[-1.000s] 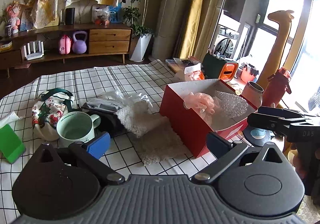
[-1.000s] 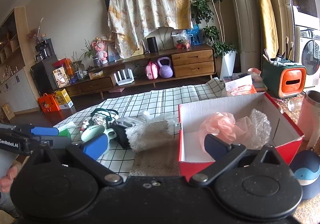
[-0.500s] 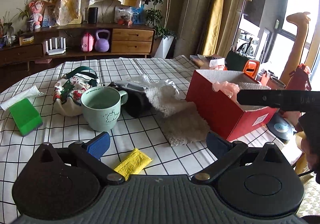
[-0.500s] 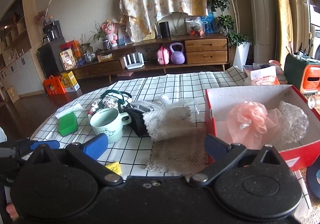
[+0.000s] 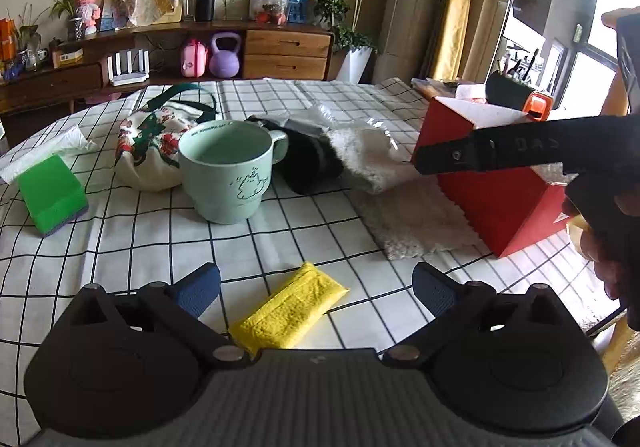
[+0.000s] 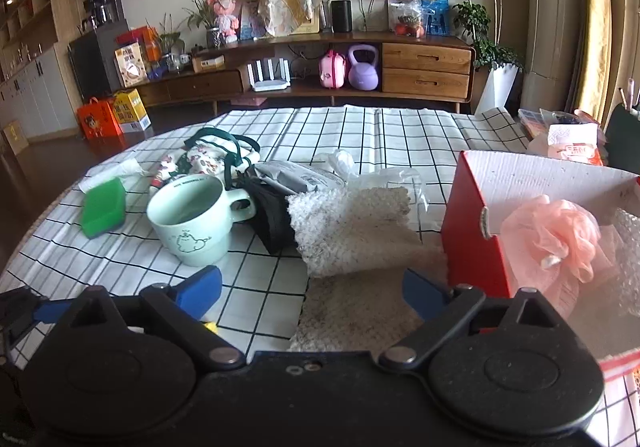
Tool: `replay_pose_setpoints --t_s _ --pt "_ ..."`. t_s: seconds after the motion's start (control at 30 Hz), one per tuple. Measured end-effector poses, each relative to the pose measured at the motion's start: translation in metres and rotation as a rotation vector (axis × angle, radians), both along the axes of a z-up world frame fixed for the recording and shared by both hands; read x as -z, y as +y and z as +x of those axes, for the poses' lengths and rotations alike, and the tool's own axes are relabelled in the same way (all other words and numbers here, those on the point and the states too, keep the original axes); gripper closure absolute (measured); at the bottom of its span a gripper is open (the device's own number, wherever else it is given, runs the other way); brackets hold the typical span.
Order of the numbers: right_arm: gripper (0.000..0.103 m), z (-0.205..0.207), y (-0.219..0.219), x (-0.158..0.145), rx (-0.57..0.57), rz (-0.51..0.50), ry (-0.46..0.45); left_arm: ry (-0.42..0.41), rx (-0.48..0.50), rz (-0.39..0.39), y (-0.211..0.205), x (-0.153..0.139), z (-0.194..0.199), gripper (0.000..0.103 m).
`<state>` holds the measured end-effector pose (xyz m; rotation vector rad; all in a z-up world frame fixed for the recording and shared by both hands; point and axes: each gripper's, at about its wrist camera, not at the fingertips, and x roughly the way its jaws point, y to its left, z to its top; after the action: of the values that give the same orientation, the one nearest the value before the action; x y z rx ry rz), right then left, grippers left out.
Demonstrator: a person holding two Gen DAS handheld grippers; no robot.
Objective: Organize soft objects
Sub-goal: 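Grasp the yellow sponge with the left tool while the right tool grasps the white towel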
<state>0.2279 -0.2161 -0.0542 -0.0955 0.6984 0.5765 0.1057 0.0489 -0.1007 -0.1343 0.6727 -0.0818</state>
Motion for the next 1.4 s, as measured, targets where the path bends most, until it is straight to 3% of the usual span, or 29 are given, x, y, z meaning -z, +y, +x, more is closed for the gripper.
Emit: replay_pose_setpoints --t_s 0.5,0.77,0.97,1.13,1.27,1.33,1.4 --pt "0.018 0.063 0.04 0.047 0.041 -0.135 0.057 0.119 -0.034 0.026 0.007 0.042 0.029 0.001" --pt "0.023 0.076 0.051 0.066 0.035 -0.193 0.077 0.133 -0.014 0.06 0.004 0.051 0.034 0.016" --pt "0.039 0.078 0.047 0.072 0.057 -0.197 0.081 0.129 -0.01 0.104 -0.002 0.054 0.035 0.028" --pt "0.055 0.075 0.044 0.073 0.063 -0.202 0.071 0.116 -0.007 0.121 -0.004 0.053 0.034 0.051" --pt "0.074 0.074 0.04 0.071 0.076 -0.197 0.064 0.109 0.003 0.136 -0.007 0.052 0.033 0.054" --pt "0.092 0.074 0.036 0.069 0.089 -0.188 0.066 0.109 0.0 0.132 -0.007 0.051 0.033 0.056" --pt "0.094 0.071 0.031 0.066 0.096 -0.173 0.06 0.11 -0.009 0.122 -0.006 0.051 0.033 0.056"
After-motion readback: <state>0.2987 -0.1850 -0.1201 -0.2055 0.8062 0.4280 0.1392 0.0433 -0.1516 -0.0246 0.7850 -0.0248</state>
